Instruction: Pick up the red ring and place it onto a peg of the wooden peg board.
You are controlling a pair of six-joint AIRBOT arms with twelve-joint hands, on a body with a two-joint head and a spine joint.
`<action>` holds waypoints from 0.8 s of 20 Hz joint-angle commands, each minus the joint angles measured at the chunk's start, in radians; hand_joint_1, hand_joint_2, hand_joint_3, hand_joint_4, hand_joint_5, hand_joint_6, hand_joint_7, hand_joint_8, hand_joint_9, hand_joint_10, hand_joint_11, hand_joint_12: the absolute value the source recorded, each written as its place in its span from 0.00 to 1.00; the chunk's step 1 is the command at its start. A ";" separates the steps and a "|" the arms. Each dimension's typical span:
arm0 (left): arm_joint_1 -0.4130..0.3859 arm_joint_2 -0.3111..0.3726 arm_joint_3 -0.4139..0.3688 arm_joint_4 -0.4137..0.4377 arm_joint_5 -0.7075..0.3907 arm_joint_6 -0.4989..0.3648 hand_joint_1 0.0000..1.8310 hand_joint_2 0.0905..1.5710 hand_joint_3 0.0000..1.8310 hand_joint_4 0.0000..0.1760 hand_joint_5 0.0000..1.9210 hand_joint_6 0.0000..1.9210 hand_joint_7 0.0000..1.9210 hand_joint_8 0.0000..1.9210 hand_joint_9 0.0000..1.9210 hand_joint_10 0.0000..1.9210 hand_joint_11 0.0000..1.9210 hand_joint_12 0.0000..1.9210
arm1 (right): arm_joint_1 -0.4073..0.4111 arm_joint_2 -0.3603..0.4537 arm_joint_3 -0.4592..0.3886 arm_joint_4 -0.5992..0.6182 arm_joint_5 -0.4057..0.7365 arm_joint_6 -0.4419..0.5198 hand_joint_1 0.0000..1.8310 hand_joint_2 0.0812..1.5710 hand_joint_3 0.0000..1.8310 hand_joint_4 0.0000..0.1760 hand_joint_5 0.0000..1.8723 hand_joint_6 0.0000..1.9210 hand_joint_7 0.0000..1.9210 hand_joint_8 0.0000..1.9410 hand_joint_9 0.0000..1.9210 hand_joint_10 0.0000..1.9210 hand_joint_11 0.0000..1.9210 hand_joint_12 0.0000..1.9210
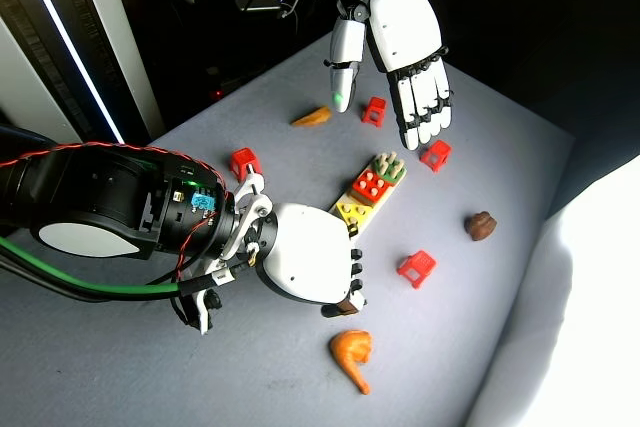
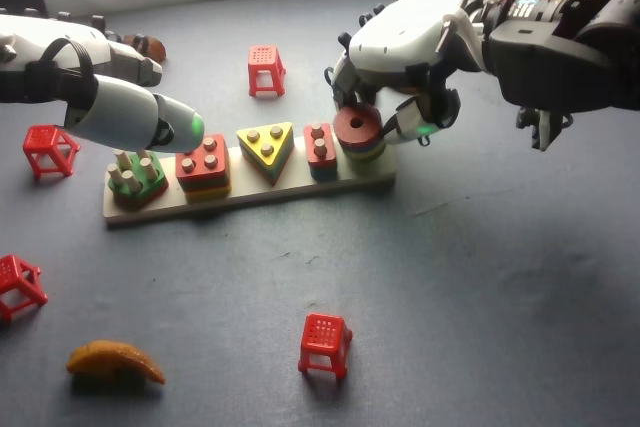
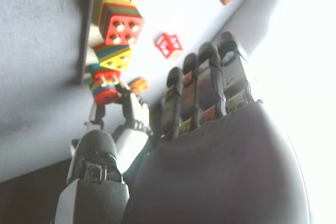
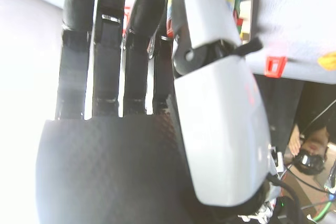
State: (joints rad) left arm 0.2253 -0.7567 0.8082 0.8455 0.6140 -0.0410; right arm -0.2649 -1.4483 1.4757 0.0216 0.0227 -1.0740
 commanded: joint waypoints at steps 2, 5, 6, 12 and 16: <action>-0.009 0.001 0.002 0.049 -0.035 0.004 0.00 0.78 0.00 0.00 0.07 0.00 0.07 0.00 0.05 0.00 0.00 0.10 | 0.006 0.009 -0.001 0.000 0.104 0.002 0.63 0.69 0.00 0.00 0.26 0.00 0.27 0.00 0.25 0.00 0.01 0.53; -0.009 0.001 0.002 0.049 -0.035 0.004 0.00 0.78 0.00 0.00 0.06 0.00 0.06 0.00 0.05 0.00 0.00 0.08 | -0.003 0.021 -0.007 0.000 0.100 0.002 0.64 0.67 0.00 0.00 0.25 0.00 0.26 0.00 0.24 0.00 0.00 0.54; -0.009 0.001 0.002 0.049 -0.035 0.004 0.00 0.79 0.00 0.00 0.07 0.00 0.07 0.00 0.06 0.00 0.00 0.09 | -0.007 0.027 -0.012 0.000 0.100 0.002 0.65 0.66 0.00 0.00 0.25 0.00 0.26 0.00 0.24 0.00 0.00 0.55; -0.009 0.001 0.002 0.049 -0.035 0.004 0.00 0.79 0.00 0.00 0.07 0.00 0.07 0.00 0.06 0.00 0.00 0.10 | -0.008 0.133 -0.107 0.000 0.075 0.004 0.62 0.67 0.00 0.00 0.21 0.00 0.23 0.00 0.22 0.00 0.00 0.50; -0.016 0.003 0.002 0.049 -0.035 0.004 0.00 0.80 0.00 0.00 0.07 0.00 0.06 0.00 0.05 0.00 0.00 0.08 | 0.004 0.301 -0.260 0.000 0.040 0.004 0.49 0.69 0.01 0.00 0.21 0.00 0.21 0.00 0.21 0.00 0.00 0.50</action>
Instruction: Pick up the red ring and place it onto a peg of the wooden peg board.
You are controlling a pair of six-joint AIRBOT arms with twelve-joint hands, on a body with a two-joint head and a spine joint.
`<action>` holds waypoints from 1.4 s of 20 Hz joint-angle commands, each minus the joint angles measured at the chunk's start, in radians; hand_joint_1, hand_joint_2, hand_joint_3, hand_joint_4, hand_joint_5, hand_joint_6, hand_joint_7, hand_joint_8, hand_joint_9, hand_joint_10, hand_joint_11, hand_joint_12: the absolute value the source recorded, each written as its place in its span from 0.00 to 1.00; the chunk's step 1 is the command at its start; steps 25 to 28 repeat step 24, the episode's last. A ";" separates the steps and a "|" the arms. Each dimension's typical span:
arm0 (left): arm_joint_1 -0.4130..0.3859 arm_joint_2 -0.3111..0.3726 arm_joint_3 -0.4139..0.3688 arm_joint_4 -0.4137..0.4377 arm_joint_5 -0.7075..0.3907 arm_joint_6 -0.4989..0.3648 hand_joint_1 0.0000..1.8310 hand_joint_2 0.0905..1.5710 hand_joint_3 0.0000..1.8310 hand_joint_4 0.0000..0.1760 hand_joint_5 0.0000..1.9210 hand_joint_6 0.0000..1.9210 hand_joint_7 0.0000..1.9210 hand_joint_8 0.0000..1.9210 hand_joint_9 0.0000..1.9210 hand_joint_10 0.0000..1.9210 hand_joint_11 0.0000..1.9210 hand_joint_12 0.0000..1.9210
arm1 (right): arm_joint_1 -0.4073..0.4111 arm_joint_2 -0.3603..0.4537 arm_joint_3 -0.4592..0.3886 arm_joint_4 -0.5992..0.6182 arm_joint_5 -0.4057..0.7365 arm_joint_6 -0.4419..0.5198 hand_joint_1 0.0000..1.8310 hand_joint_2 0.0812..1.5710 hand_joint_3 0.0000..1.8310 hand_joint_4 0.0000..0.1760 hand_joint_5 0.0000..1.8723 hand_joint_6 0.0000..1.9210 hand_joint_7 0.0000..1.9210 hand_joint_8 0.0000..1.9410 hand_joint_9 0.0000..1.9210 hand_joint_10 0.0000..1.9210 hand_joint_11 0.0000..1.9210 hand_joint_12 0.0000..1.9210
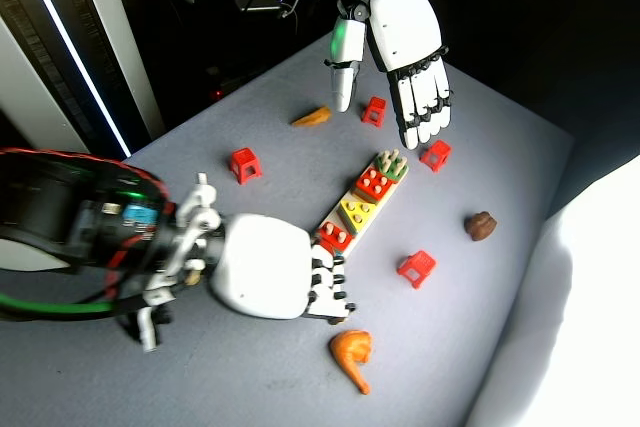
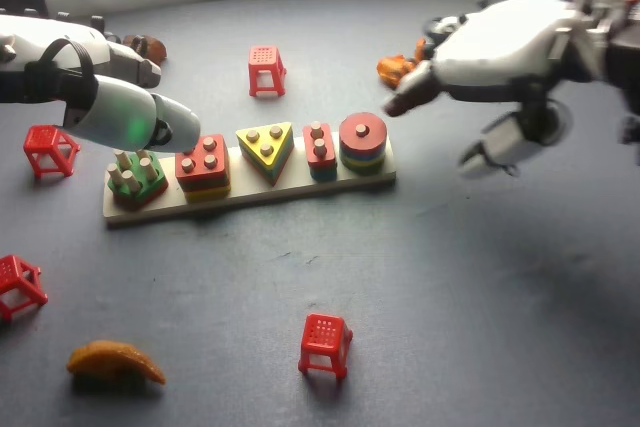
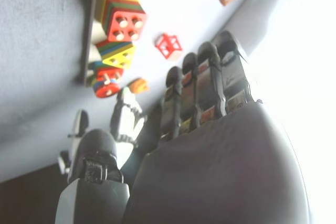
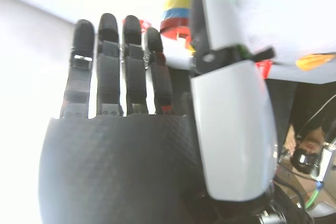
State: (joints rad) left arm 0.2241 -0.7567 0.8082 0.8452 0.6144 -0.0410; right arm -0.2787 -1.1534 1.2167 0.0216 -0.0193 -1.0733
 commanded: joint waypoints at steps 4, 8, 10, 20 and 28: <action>-0.016 0.008 0.002 0.049 -0.035 0.004 0.00 0.80 0.00 0.00 0.05 0.00 0.04 0.00 0.03 0.00 0.00 0.05 | 0.054 0.170 -0.145 0.000 0.058 0.003 0.40 0.69 0.00 0.00 0.21 0.01 0.21 0.01 0.22 0.01 0.02 0.49; -0.017 0.012 0.002 0.049 -0.035 0.004 0.01 0.80 0.00 0.00 0.05 0.00 0.04 0.00 0.03 0.00 0.00 0.05 | 0.070 0.375 -0.309 0.000 0.078 0.004 0.36 0.61 0.01 0.00 0.33 0.67 0.36 0.73 0.35 0.80 0.30 0.93; -0.017 0.013 0.002 0.049 -0.035 0.004 0.00 0.80 0.00 0.00 0.05 0.00 0.04 0.00 0.04 0.00 0.00 0.06 | 0.048 0.459 -0.362 0.000 0.123 0.003 0.18 0.70 0.01 0.00 0.70 0.98 0.73 0.99 0.77 0.99 0.83 1.00; -0.013 0.015 0.002 0.049 -0.035 0.004 0.02 0.80 0.00 0.00 0.08 0.00 0.06 0.00 0.05 0.00 0.00 0.10 | 0.001 0.651 -0.465 0.000 0.241 0.033 0.37 0.88 0.00 0.39 0.63 1.00 0.70 1.00 0.77 1.00 0.86 1.00; -0.013 0.015 0.002 0.049 -0.035 0.004 0.00 0.80 0.00 0.00 0.07 0.00 0.06 0.00 0.05 0.00 0.00 0.10 | 0.000 0.684 -0.472 0.000 0.211 0.049 0.35 0.90 0.00 0.00 0.51 1.00 0.59 1.00 0.63 1.00 0.74 1.00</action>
